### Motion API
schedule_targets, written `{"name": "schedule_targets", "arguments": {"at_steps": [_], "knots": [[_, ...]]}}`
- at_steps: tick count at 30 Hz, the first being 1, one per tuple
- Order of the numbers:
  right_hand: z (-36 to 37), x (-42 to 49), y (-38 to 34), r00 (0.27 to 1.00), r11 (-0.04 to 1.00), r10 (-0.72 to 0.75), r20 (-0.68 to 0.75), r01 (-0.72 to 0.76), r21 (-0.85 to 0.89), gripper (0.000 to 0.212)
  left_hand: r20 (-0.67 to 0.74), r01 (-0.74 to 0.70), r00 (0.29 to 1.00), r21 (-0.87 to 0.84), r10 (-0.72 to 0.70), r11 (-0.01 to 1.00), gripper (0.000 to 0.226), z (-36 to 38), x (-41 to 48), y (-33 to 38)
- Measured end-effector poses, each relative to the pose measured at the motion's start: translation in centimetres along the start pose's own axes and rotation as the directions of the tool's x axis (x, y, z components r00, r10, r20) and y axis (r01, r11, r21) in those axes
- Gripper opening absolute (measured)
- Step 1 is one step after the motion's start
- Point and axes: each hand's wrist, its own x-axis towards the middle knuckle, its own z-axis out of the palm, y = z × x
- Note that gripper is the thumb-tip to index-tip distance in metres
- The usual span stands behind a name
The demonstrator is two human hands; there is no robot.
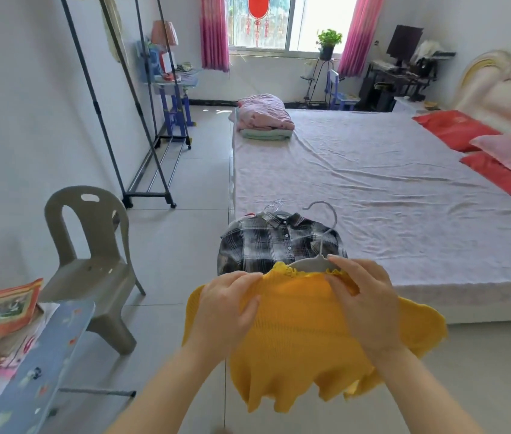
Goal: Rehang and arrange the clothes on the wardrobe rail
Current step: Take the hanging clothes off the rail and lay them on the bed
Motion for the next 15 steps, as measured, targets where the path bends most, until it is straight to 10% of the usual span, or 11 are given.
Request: {"name": "schedule_targets", "arguments": {"at_steps": [15], "knots": [[15.2, 21.5, 12.6, 0.986, 0.992, 0.128, 0.106, -0.129, -0.002, 0.031, 0.228, 0.136, 0.964, 0.008, -0.134, 0.991, 0.041, 10.8, 25.3, -10.8]]}}
